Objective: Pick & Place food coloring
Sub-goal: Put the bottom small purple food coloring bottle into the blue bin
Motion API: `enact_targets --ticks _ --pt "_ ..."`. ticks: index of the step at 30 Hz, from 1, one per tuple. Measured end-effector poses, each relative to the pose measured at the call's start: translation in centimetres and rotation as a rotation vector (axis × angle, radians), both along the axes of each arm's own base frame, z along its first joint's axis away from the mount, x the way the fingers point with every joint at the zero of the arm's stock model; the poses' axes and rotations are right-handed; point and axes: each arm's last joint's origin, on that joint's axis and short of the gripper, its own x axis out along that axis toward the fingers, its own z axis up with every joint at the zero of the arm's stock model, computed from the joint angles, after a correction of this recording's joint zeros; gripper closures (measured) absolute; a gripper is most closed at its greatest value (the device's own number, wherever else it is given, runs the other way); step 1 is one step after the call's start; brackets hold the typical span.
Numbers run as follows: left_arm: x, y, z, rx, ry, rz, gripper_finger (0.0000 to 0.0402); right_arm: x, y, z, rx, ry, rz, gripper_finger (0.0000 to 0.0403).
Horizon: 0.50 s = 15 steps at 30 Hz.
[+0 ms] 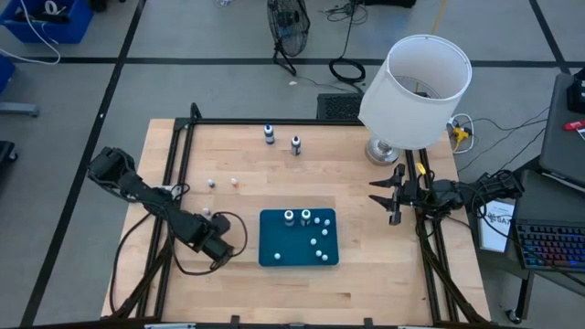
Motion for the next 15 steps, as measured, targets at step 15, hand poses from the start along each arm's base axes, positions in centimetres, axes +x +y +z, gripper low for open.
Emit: enact_targets --ticks 15 --pt "5.1 -2.2 9.4 0.100 -0.376 -0.495 0.0338 0.0 0.0 0.0 0.000 0.000 0.000 0.0236"
